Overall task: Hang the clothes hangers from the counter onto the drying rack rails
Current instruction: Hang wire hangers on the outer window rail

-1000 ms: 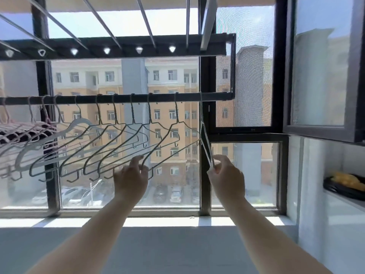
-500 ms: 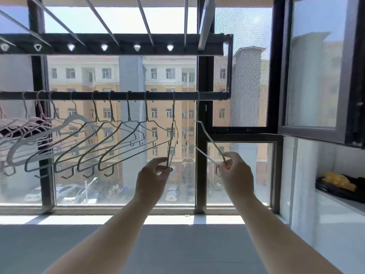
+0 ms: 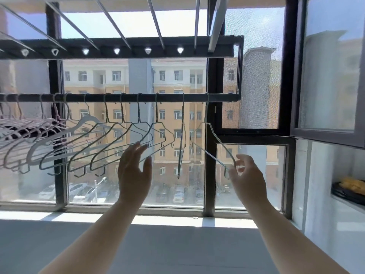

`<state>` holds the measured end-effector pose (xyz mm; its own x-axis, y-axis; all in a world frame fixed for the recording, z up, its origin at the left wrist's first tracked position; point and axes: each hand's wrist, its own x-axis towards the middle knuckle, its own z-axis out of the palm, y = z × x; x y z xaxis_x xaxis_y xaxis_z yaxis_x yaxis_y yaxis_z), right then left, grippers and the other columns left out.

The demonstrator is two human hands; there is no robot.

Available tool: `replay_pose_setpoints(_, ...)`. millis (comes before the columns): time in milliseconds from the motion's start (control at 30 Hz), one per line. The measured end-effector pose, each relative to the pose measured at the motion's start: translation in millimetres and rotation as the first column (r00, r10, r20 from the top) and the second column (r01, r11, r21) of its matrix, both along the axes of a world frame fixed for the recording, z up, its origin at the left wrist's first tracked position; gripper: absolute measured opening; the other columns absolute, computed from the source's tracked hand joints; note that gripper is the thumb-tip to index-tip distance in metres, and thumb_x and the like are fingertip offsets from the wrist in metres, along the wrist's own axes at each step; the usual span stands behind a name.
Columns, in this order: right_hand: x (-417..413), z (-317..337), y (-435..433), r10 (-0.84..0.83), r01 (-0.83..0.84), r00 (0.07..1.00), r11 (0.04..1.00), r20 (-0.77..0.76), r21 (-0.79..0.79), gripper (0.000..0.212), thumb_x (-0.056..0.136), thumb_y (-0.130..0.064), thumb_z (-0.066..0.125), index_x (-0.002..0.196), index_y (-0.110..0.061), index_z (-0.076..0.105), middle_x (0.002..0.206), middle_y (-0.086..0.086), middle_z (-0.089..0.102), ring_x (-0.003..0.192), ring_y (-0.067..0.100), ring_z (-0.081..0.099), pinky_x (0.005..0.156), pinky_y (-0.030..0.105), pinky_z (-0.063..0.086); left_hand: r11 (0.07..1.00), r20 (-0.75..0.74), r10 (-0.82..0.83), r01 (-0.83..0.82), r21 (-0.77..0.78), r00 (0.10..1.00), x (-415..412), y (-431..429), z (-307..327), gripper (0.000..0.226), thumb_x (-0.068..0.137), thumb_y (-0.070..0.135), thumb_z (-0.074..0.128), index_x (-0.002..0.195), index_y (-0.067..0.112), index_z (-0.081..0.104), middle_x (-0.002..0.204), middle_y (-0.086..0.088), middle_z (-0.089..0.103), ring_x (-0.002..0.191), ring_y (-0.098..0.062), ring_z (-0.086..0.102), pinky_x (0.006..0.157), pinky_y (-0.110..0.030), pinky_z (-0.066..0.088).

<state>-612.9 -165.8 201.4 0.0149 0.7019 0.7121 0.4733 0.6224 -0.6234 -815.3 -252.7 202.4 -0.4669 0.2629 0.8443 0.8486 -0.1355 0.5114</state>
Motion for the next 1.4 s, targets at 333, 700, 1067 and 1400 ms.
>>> replay_pose_setpoints(333,-12,-5,6,0.037,-0.037,0.999,0.999,0.013,-0.017,0.034,0.09,-0.009,0.053,0.123,-0.004,0.049,0.108,0.01,0.063,0.098,0.026,0.059,0.077,0.028,0.043,0.971,0.092,0.237,-0.232,-0.062,0.967,-49,0,4,0.054,0.085,0.01,0.059,0.134,0.0,0.039,0.14,-0.021,0.04,0.133,-0.035,0.031,0.111,-0.042,0.021)
replay_pose_setpoints(700,-18,-13,11,0.046,-0.046,0.999,0.999,0.02,-0.021,0.021,0.091,-0.008,0.051,0.111,-0.002,0.055,0.098,0.01,0.064,0.085,0.025,0.061,0.069,0.025,0.042,0.961,0.149,0.106,-0.063,-0.269,0.983,-70,6,6,0.026,0.092,0.01,0.048,0.114,0.001,0.06,0.095,-0.018,0.071,0.092,-0.032,0.065,0.078,-0.035,0.049)
replay_pose_setpoints(1067,-23,-23,8,-0.005,0.005,1.0,0.999,0.0,0.035,0.018,0.092,-0.005,0.049,0.103,0.002,0.062,0.1,0.018,0.065,0.091,0.029,0.062,0.071,0.021,0.038,0.987,0.093,-0.041,0.055,-0.15,0.995,-26,3,-5,0.032,0.09,0.016,0.054,0.12,0.004,0.058,0.094,-0.012,0.072,0.09,-0.026,0.067,0.081,-0.034,0.052)
replay_pose_setpoints(1400,-22,-19,6,-0.058,0.057,0.998,0.996,0.02,0.067,0.021,0.093,-0.005,0.047,0.104,0.003,0.063,0.099,0.018,0.066,0.088,0.031,0.062,0.069,0.022,0.039,0.978,0.118,-0.059,0.081,-0.193,0.991,-9,10,-6,0.038,0.09,0.022,0.055,0.126,0.011,0.053,0.097,-0.008,0.072,0.088,-0.025,0.067,0.08,-0.034,0.052)
